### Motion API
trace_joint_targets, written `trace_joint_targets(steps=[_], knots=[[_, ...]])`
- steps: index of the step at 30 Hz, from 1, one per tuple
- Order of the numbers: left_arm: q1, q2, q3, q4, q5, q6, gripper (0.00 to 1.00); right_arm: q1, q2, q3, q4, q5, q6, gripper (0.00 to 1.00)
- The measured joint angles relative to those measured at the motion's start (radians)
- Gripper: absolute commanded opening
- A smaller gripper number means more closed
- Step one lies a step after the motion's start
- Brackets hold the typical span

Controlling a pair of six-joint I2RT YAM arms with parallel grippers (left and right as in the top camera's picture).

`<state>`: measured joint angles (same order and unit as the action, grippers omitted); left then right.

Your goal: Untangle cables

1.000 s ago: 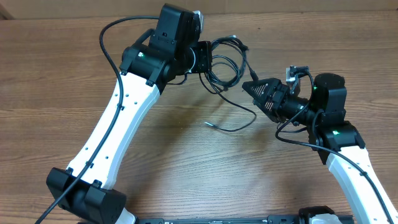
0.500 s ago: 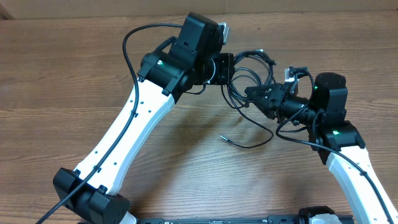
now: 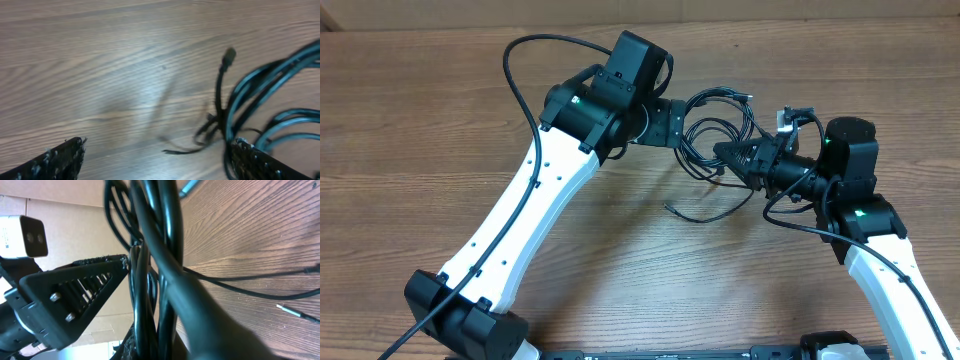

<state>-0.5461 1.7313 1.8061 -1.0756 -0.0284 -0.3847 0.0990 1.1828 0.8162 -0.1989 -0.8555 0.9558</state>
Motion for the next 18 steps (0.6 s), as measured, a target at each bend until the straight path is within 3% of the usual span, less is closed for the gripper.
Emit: trace_joint_targets(steps=[5,10,18], knots=[[0.019,0.000,0.000,-0.002,-0.032,0.101,0.82,0.000,0.000,0.000,0.000,0.000,-0.027,0.04],[0.023,0.000,0.000,-0.002,0.019,0.231,0.81,0.000,0.000,0.000,-0.004,0.000,-0.165,0.04],[0.023,0.000,0.000,-0.019,0.059,0.284,0.79,0.000,0.000,0.000,-0.030,0.000,-0.343,0.04]])
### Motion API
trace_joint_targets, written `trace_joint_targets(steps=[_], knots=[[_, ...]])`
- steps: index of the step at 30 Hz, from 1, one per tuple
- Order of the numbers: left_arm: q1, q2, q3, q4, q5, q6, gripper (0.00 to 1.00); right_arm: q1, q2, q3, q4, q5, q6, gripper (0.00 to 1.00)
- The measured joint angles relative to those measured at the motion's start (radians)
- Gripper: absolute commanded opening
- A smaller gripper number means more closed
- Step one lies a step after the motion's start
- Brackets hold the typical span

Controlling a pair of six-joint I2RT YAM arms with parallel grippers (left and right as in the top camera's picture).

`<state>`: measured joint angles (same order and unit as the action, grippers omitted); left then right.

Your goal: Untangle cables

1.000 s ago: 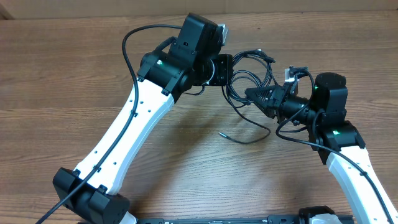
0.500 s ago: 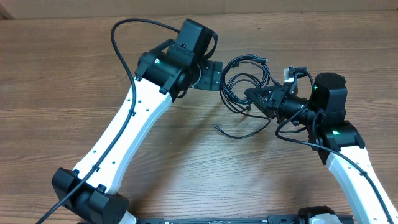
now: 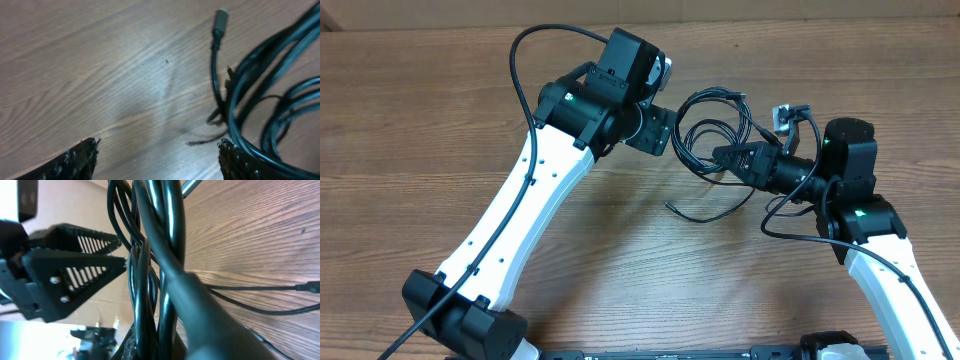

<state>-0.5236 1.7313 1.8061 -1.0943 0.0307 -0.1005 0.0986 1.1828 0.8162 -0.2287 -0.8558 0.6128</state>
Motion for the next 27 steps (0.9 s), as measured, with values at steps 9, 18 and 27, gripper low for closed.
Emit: trace_joint_targets(steps=[9,18,27], knots=[[0.101,0.000,0.000,-0.006,0.239,0.003,0.77,0.000,0.000,0.000,-0.019,0.004,-0.215,0.04],[0.179,0.000,0.000,-0.040,0.400,0.097,0.61,0.000,0.000,0.000,-0.010,-0.007,-0.261,0.04],[0.179,0.000,0.000,-0.085,0.544,0.292,0.57,0.000,0.000,0.000,0.055,-0.099,-0.269,0.04]])
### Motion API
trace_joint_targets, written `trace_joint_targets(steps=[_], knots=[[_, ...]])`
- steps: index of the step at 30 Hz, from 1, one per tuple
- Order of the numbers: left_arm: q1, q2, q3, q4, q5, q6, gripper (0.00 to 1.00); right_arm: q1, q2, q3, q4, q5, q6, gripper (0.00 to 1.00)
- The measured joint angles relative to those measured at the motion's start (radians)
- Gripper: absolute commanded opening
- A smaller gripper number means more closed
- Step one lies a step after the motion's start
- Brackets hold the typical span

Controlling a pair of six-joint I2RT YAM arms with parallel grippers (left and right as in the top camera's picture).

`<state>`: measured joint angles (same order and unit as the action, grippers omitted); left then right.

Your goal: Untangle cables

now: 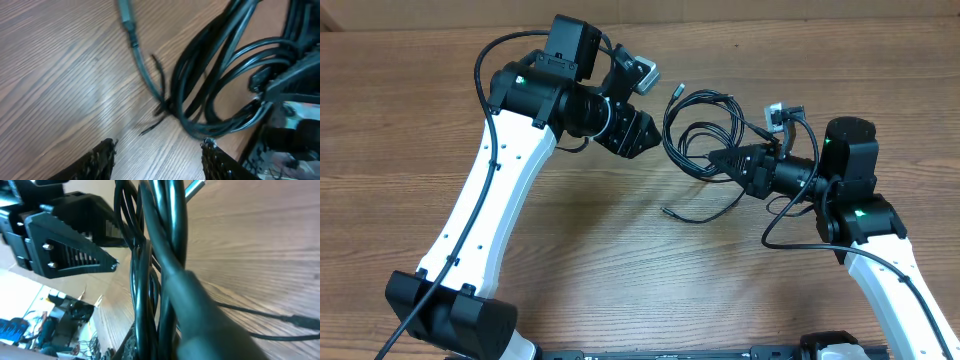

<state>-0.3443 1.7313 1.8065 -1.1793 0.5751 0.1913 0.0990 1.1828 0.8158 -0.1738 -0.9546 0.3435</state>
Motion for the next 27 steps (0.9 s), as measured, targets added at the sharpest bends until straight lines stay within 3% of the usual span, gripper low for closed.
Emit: trace_joint_targets(steps=[2,4,6,15,19,22,27], knots=[[0.000,0.000,0.000,0.007,0.041,0.007,0.57,0.000,0.000,0.000,0.014,-0.024,-0.001,0.04],[0.000,0.000,0.000,0.018,0.074,0.016,0.43,0.000,0.000,0.000,0.023,-0.047,-0.001,0.04],[0.000,0.000,0.000,0.020,0.092,0.024,0.36,0.000,0.000,0.000,0.024,-0.062,-0.002,0.04],[0.000,0.000,0.000,0.023,0.107,-0.007,0.48,0.000,0.000,0.000,0.024,-0.082,-0.003,0.04],[-0.001,0.000,0.000,0.023,0.109,-0.036,0.17,0.000,0.000,0.000,0.037,-0.089,-0.003,0.04],[-0.005,0.000,0.000,0.024,0.113,-0.040,0.16,0.000,0.000,0.000,0.045,-0.093,-0.003,0.04],[-0.021,0.000,0.000,0.024,0.109,-0.044,0.04,0.000,0.000,0.000,0.045,-0.097,-0.003,0.04]])
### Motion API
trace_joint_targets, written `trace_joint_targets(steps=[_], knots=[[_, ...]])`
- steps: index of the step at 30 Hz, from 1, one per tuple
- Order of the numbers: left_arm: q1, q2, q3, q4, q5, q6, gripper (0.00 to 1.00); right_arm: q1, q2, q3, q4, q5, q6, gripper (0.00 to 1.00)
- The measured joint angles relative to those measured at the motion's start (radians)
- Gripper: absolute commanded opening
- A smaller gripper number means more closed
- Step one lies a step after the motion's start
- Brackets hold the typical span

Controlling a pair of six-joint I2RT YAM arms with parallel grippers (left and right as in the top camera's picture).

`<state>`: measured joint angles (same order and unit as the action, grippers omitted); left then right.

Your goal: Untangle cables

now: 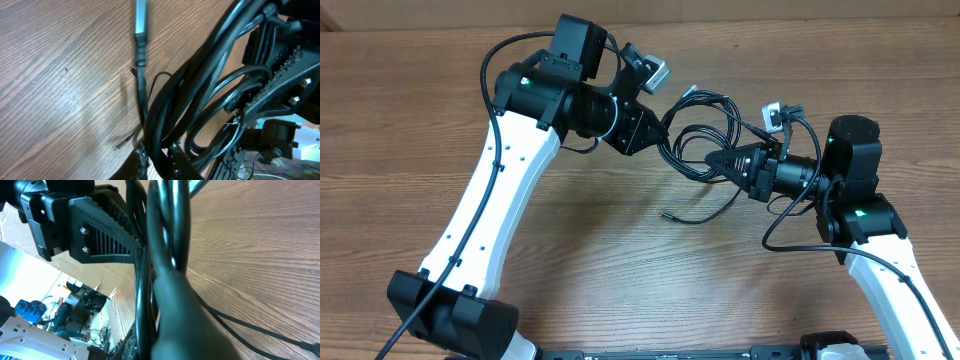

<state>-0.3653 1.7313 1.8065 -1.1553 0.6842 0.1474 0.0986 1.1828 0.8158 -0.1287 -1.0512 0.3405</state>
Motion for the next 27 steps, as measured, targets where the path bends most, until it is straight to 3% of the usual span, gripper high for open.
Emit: trace_joint_targets(steps=[8,15,22,27], knots=[[-0.006,0.000,0.000,0.000,0.000,-0.034,0.04,0.000,0.000,0.000,0.000,0.003,0.000,0.04],[-0.008,0.000,0.000,0.003,-0.010,-0.107,0.04,0.001,0.000,0.000,-0.039,0.106,0.126,0.04],[-0.033,0.000,0.000,-0.005,-0.151,-0.249,0.04,0.009,0.000,0.000,-0.113,0.233,0.203,0.04],[-0.035,0.001,0.000,-0.019,-0.192,-0.280,0.04,0.009,0.000,0.000,-0.117,0.272,0.233,0.04]])
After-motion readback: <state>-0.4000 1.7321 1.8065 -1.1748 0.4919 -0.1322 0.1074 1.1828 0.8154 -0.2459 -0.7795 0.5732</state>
